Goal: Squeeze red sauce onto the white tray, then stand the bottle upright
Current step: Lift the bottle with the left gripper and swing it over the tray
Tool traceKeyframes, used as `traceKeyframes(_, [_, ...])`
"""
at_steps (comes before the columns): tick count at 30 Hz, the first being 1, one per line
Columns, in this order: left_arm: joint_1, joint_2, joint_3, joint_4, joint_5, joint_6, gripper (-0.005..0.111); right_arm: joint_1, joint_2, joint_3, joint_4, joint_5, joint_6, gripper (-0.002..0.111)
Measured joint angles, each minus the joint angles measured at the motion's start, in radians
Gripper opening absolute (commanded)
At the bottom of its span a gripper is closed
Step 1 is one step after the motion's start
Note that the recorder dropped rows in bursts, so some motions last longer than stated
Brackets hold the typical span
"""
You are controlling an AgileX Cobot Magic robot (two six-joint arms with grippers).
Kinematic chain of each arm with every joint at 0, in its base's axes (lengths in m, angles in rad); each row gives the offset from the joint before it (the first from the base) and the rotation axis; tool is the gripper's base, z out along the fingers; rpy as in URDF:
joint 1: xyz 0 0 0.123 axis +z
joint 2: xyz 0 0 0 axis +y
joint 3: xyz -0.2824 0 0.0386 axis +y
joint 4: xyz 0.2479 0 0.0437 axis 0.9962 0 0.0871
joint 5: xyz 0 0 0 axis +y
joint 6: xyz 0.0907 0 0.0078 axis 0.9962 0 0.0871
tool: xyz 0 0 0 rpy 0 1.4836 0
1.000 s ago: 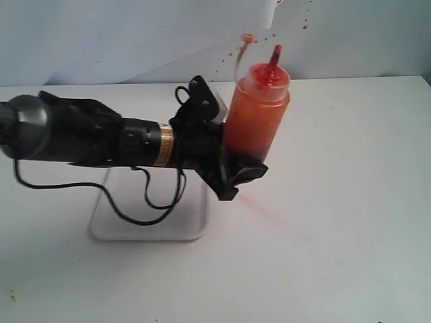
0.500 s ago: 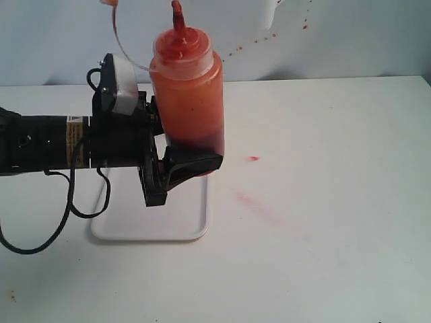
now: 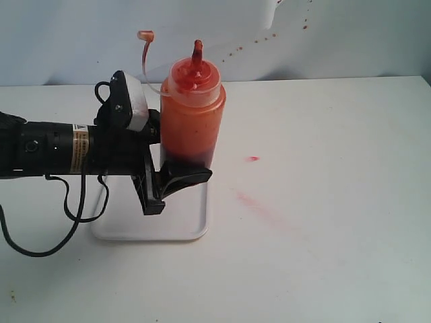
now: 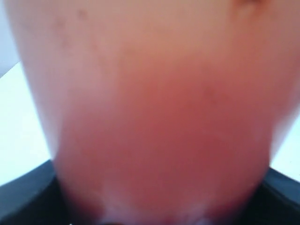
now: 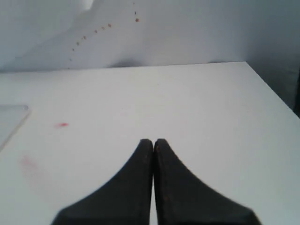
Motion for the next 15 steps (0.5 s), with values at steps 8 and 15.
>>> traceKeyframes(8, [0.000, 0.000, 0.000, 0.000, 0.000, 0.018, 0.000, 0.000, 0.000, 0.000, 0.213, -0.215, 0.000, 0.000])
traceKeyframes(15, [0.000, 0.000, 0.000, 0.000, 0.050, 0.031, 0.000, 0.000, 0.000, 0.000, 0.231, -0.243, 0.000, 0.000])
